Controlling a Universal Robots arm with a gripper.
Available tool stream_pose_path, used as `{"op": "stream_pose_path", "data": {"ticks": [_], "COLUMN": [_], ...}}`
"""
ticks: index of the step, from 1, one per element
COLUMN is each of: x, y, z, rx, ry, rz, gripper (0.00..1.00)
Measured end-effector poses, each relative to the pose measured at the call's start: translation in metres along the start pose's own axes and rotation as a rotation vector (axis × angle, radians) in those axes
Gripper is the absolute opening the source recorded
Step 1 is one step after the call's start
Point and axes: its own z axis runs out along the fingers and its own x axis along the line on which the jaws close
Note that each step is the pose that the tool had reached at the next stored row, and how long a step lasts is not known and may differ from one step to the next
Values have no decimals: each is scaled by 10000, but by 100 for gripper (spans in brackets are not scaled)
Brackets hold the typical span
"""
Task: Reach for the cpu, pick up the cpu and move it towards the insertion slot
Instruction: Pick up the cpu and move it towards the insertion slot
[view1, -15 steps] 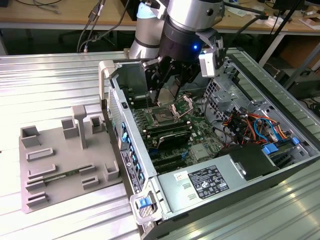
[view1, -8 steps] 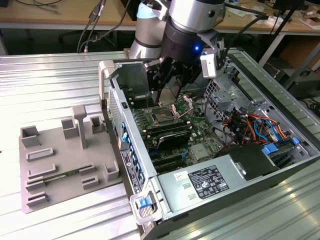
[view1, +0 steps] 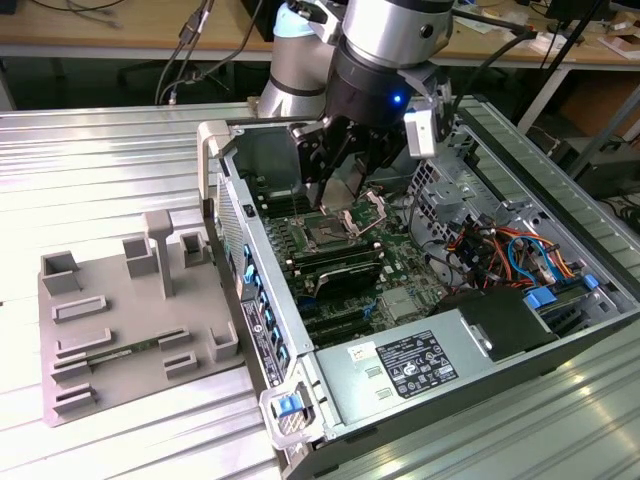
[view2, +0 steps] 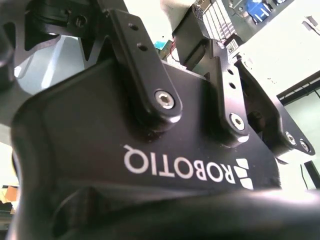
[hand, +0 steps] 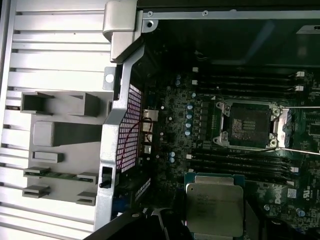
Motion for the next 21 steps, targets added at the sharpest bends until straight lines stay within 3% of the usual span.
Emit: {"op": "stream_pose_path", "data": {"ticks": [9,21], "x": [-53,-174], "y": [-6,-17], "z": [38,91], "rx": [0,-1], "ry": [1,0], "rz": [0,0], "gripper": [55,55]}}
